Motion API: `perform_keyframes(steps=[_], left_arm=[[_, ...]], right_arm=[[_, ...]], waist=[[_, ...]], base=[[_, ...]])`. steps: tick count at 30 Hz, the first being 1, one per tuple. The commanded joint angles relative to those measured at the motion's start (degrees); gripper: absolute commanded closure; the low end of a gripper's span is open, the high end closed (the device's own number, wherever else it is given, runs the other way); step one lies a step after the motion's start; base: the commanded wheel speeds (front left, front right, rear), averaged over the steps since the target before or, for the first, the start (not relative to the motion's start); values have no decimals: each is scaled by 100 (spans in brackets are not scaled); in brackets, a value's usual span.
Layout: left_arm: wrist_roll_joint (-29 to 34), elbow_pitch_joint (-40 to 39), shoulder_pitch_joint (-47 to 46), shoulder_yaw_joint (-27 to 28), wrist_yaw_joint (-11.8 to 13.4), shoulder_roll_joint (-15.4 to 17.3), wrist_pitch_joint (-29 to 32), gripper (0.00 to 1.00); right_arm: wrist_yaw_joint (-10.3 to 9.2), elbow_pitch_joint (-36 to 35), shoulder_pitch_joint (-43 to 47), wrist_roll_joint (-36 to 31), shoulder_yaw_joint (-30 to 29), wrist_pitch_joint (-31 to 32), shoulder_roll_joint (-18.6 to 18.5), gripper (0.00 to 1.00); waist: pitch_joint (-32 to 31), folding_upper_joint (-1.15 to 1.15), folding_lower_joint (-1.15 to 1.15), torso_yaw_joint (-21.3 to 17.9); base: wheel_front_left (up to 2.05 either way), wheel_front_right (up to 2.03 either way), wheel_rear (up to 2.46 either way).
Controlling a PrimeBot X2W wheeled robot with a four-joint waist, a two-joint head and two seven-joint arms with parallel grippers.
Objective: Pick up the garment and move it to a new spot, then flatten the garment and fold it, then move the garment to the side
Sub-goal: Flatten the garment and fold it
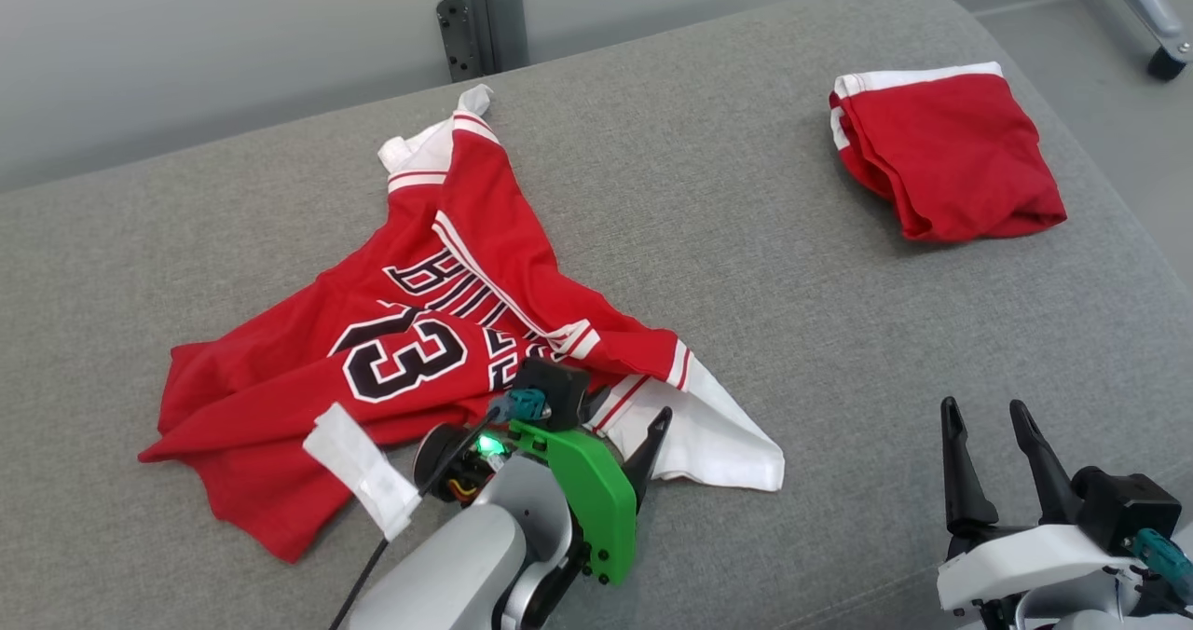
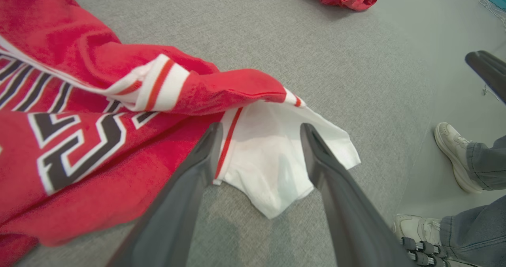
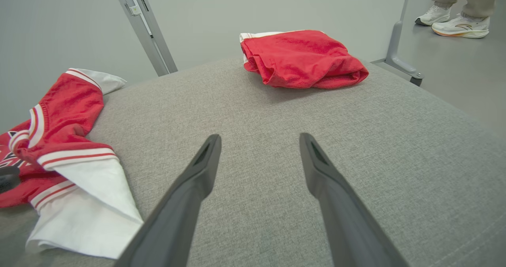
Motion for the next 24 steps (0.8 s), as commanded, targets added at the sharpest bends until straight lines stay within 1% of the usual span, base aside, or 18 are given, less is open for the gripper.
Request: perform_keyframes(steps=[1, 5, 11, 14, 16, 17, 19, 21, 23, 24], left_arm=[[-71, -77, 191, 65, 63, 67, -124, 0], [-208, -449, 699, 315, 198, 270, -659, 0], [-184, -1104, 1516, 691, 534, 660, -1591, 0], [-153, -1348, 1909, 943, 758, 862, -1978, 0], [-101, -1484, 2150, 1138, 900, 951, -2131, 0], [27, -1533, 2291, 1241, 993, 1058, -2186, 0], [99, -1630, 2567, 1466, 1127, 1098, -2240, 0], [272, -1780, 2845, 1812, 1195, 1117, -2268, 0], [492, -1905, 3236, 2225, 1237, 1060, -2256, 0], [573, -1965, 3392, 2388, 1214, 1013, -2256, 0]], right_arm=[[-6, -12, 102, -45, -24, -15, -17, 0], [-6, -71, 197, -134, -72, -15, -17, 0], [-6, -244, 409, -294, -252, -15, -15, 0], [-6, -354, 507, -404, -330, -15, -16, 0], [-6, -436, 546, -475, -374, -15, -17, 0], [-6, -474, 556, -517, -380, -15, -16, 0], [-6, -528, 583, -567, -408, -15, -17, 0], [-6, -581, 604, -608, -422, -15, -17, 0], [-6, -614, 643, -630, -441, -15, -17, 0], [-6, -623, 669, -638, -458, -15, -19, 0]], waist=[[-170, 0, 0, 192], [-318, 0, 0, 421], [-596, 0, 0, 829], [-744, 0, 0, 1025], [-808, 0, 0, 1144], [-842, 0, 0, 1204], [-902, 0, 0, 1294], [-971, 0, 0, 1381], [-1037, 0, 0, 1452], [-1063, 0, 0, 1484]], base=[[0, 0, 0], [0, 0, 0], [0, 0, 0], [0, 0, 0], [0, 0, 0], [0, 0, 0], [0, 0, 0], [0, 0, 0], [0, 0, 0], [0, 0, 0]])
